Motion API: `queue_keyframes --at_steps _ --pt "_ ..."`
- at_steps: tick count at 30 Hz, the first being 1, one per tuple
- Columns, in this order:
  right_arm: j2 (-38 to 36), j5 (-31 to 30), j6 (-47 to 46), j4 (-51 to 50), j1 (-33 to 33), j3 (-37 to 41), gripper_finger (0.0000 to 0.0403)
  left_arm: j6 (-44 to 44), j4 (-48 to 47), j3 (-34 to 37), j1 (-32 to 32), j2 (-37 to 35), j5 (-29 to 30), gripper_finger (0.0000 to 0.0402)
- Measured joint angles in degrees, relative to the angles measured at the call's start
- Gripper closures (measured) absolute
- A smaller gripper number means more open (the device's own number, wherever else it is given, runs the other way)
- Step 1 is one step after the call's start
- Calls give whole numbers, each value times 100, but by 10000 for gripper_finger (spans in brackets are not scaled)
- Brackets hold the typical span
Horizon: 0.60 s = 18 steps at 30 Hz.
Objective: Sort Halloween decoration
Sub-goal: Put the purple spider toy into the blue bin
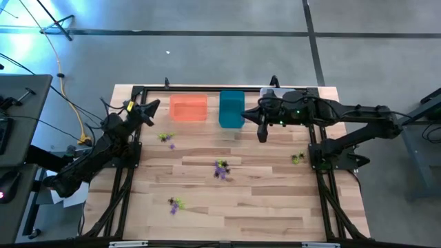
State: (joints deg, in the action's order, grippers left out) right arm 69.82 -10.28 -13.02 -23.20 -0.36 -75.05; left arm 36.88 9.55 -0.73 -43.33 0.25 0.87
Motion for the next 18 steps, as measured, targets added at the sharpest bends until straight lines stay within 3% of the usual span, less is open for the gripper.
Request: queue_keyframes --at_steps 7,10,12,18 --pt "0 0 0 -18 0 0 403 718 228 0 7 11 -305 387" --pt "0 7 46 -107 0 0 403 304 471 -28 132 9 -1289 387" --pt "0 91 193 -216 -2 0 403 137 413 -136 280 15 -1621 387" --pt "0 219 289 -299 -2 0 403 -502 461 -936 941 386 -1601 387"
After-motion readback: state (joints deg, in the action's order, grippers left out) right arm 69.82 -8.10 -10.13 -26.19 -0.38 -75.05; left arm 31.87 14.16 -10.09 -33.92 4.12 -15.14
